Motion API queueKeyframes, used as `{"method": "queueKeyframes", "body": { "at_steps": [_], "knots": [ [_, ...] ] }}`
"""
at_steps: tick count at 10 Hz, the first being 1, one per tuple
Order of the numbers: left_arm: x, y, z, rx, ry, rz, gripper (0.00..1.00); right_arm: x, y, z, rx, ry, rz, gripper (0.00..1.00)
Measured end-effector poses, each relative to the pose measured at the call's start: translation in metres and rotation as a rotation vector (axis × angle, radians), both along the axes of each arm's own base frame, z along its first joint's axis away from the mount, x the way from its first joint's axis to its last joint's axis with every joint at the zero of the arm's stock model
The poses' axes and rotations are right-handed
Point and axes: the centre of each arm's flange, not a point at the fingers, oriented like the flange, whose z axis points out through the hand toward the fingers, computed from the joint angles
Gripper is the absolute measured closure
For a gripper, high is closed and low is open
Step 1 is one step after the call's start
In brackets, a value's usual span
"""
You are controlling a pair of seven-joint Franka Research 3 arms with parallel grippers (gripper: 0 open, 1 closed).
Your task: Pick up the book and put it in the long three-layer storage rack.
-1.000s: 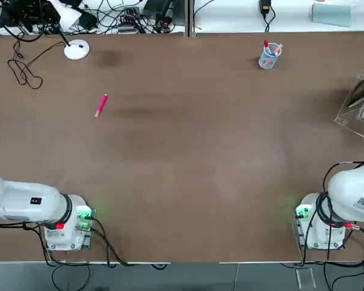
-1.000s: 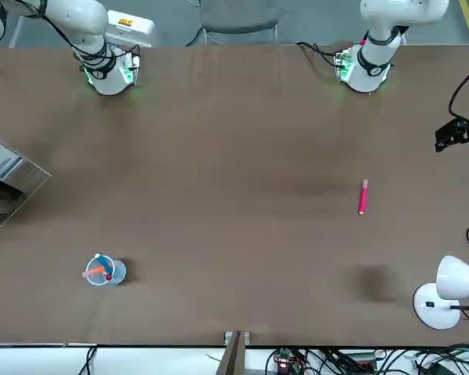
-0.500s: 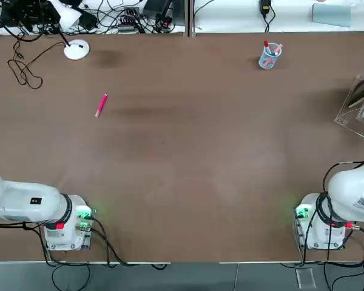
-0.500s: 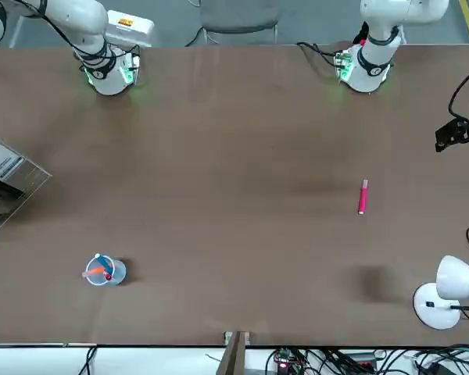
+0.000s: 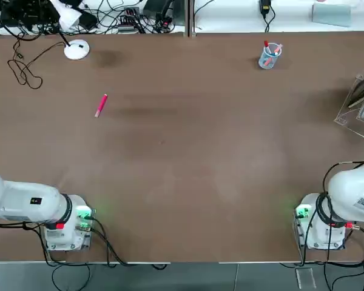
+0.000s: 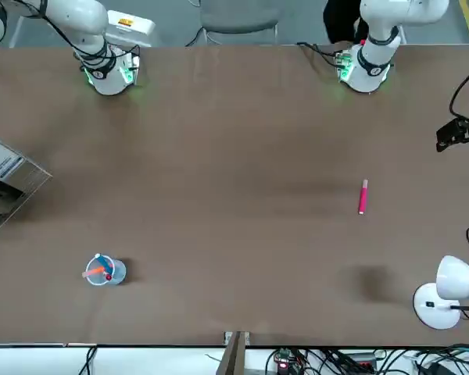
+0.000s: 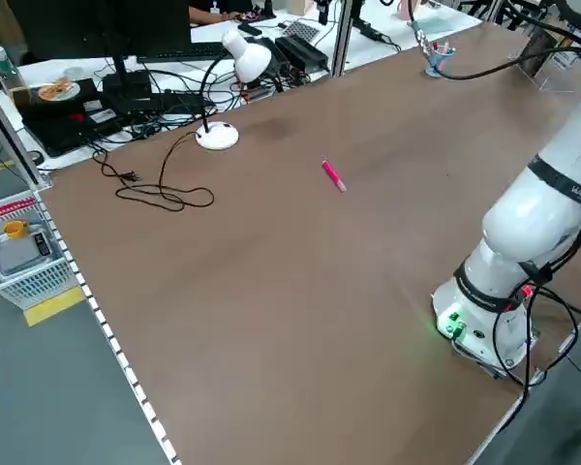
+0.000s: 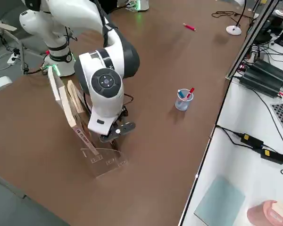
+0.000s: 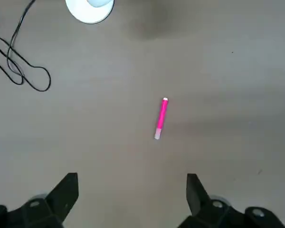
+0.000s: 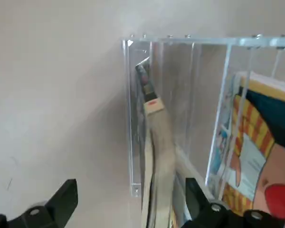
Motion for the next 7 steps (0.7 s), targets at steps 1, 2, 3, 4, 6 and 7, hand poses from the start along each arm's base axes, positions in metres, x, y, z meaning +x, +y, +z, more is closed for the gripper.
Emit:
{"method": "queueKeyframes", "body": {
  "at_steps": [1,2,3,4,6,7],
  "knots": [
    [0.000,0.000,0.001,0.000,-0.003,-0.002,0.00,0.002,0.004,0.004,0.002,0.002,0.008,0.00],
    [0.000,0.000,0.003,-0.001,-0.007,-0.003,0.00,0.004,0.009,0.007,0.006,0.006,0.016,0.00],
    [0.000,0.000,0.005,-0.001,-0.010,-0.004,0.00,0.007,0.014,0.010,0.008,0.009,0.025,0.00],
    [0.000,0.000,0.006,-0.001,-0.012,-0.004,0.00,0.011,0.021,0.012,0.010,0.012,0.037,0.00],
    [0.001,0.000,0.006,-0.001,-0.012,-0.004,0.00,0.019,0.038,0.016,0.012,0.017,0.066,0.00],
    [0.001,0.000,0.006,-0.001,-0.014,-0.004,0.00,0.023,0.048,0.017,0.010,0.018,0.084,0.00]
  ]
}}
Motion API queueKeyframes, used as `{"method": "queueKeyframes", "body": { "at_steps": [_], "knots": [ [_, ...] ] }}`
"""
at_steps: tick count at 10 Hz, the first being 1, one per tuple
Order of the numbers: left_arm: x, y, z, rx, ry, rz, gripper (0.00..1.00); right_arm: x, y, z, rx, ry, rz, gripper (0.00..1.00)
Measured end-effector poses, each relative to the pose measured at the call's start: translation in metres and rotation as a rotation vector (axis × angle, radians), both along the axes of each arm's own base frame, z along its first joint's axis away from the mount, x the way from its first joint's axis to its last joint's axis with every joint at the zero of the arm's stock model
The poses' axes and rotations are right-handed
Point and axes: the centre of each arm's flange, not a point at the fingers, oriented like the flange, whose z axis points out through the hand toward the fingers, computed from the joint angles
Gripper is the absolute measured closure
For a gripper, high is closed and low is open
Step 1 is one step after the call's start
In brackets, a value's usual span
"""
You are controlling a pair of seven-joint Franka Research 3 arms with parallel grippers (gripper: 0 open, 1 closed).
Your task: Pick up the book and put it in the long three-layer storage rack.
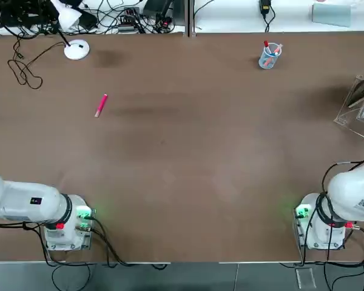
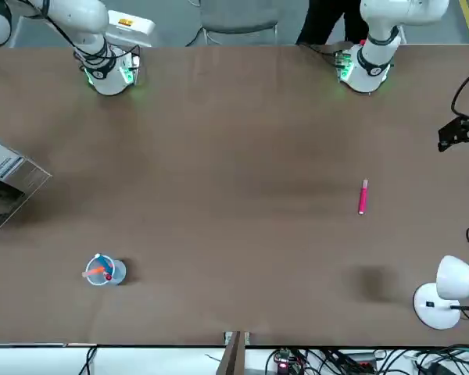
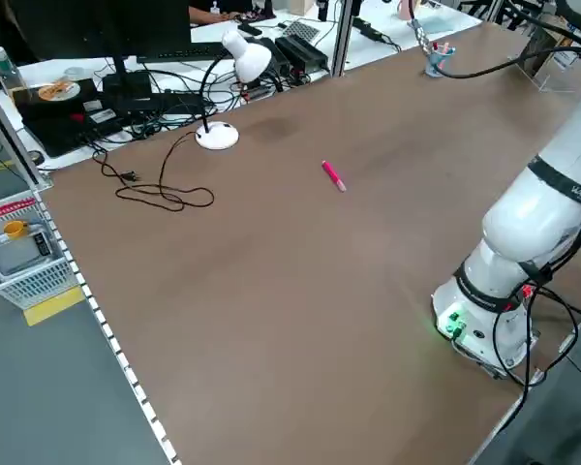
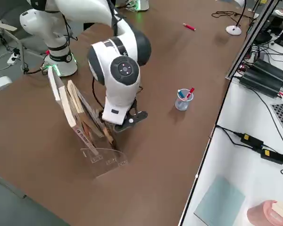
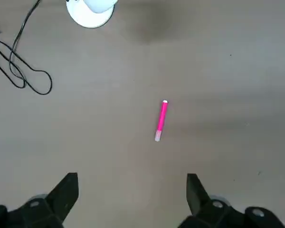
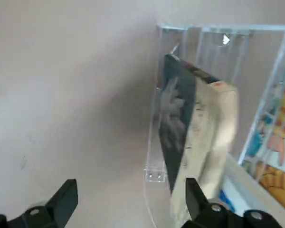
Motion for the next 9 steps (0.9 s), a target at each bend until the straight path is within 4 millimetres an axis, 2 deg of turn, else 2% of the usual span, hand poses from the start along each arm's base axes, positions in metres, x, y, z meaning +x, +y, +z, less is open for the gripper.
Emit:
{"method": "queueKeyframes", "body": {
  "at_steps": [4,9],
  "knots": [
    [0.000,0.000,0.003,0.000,-0.006,0.000,0.00,0.016,0.037,0.000,0.006,-0.009,0.152,0.00],
    [0.000,0.001,0.004,-0.001,-0.008,0.001,0.00,0.036,0.063,-0.004,-0.022,-0.075,0.388,0.00]
  ]
}}
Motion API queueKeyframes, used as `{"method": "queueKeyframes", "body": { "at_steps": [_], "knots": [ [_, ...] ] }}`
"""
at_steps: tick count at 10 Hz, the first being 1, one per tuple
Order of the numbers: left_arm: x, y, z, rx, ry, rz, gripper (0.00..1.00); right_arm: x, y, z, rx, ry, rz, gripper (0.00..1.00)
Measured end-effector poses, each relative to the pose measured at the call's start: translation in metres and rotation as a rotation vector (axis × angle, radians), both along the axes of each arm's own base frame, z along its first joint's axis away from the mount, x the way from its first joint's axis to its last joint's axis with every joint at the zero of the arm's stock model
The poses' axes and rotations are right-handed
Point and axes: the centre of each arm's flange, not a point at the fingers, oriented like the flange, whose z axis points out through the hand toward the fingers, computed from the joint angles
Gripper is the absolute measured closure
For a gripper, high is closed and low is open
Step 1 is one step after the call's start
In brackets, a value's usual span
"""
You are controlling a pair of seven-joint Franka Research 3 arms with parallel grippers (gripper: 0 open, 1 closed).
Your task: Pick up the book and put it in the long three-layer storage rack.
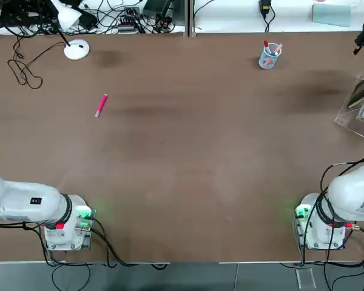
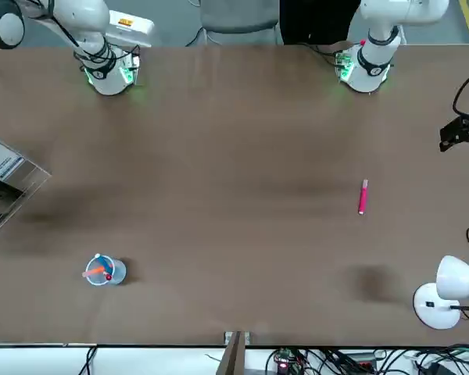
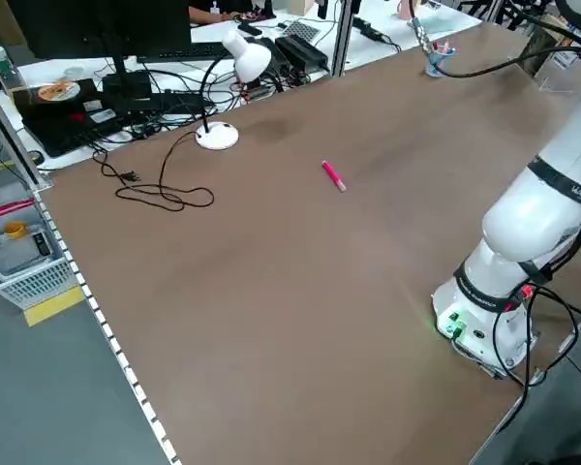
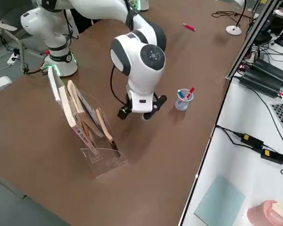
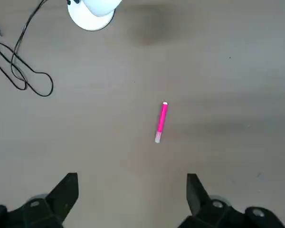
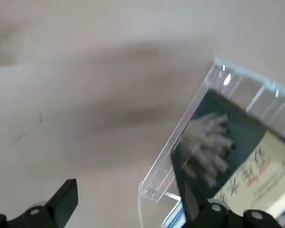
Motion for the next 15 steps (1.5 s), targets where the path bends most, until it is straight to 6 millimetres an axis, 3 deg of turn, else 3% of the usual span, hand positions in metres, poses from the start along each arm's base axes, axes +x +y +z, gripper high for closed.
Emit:
{"method": "queueKeyframes", "body": {
  "at_steps": [5,8,15],
  "knots": [
    [0.001,0.003,0.000,-0.030,0.002,0.012,0.00,0.014,0.047,-0.012,-0.016,-0.012,0.090,0.00],
    [0.002,0.008,-0.003,-0.030,0.007,0.022,0.00,0.015,0.073,-0.008,-0.024,-0.007,0.058,0.00],
    [0.003,0.008,-0.003,-0.031,0.008,0.022,0.00,0.007,0.196,0.025,-0.024,-0.013,0.023,0.00]
  ]
}}
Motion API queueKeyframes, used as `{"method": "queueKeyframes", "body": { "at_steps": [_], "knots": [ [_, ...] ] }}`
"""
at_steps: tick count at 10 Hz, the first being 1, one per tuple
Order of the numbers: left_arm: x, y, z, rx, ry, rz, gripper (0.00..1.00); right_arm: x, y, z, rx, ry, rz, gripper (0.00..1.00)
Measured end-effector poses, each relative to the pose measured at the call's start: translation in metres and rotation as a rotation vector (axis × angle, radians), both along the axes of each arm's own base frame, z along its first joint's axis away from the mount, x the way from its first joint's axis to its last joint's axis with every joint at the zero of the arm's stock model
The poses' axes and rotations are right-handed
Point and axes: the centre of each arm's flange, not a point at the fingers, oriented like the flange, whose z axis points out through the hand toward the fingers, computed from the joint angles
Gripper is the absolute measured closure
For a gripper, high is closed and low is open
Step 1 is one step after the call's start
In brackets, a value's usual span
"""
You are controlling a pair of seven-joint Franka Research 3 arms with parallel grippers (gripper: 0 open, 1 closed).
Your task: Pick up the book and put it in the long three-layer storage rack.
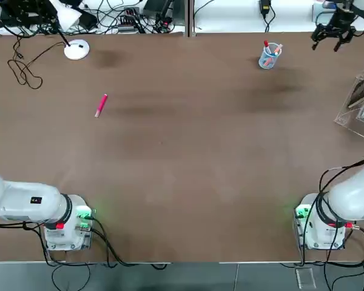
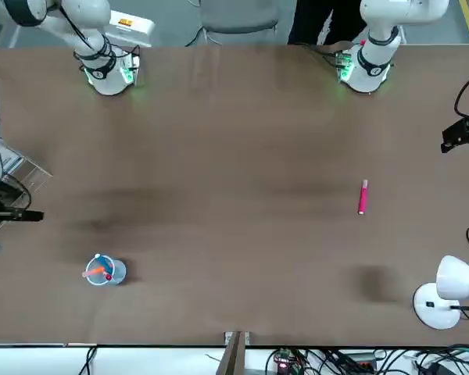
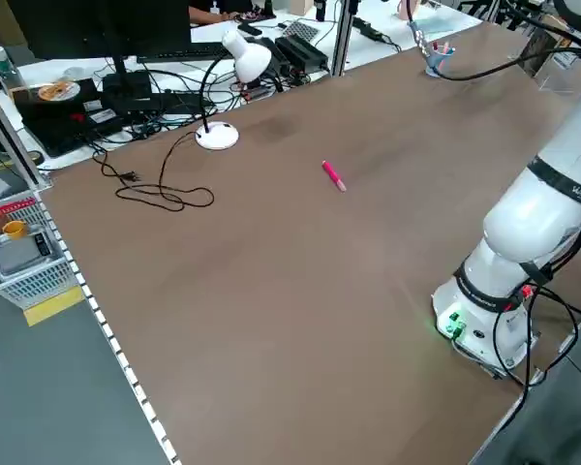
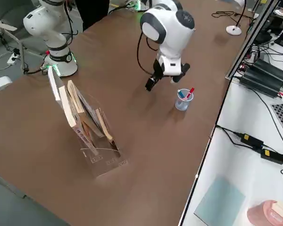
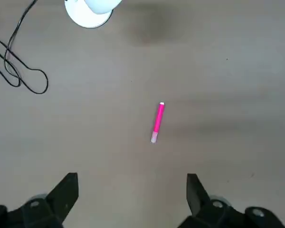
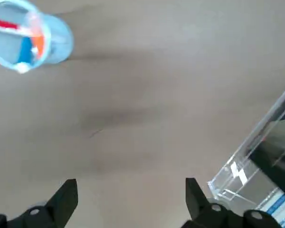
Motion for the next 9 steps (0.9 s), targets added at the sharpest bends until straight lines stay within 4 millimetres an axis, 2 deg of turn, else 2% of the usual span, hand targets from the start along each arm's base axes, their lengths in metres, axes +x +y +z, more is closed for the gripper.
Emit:
{"method": "queueKeyframes", "body": {
  "at_steps": [4,9],
  "knots": [
    [0.000,0.000,0.000,0.000,0.000,0.000,0.00,-0.015,0.057,0.042,0.005,-0.049,0.085,0.00],
    [0.000,0.000,0.000,0.000,0.000,0.000,0.00,-0.038,0.102,0.114,-0.021,-0.152,0.171,0.00]
  ]
}}
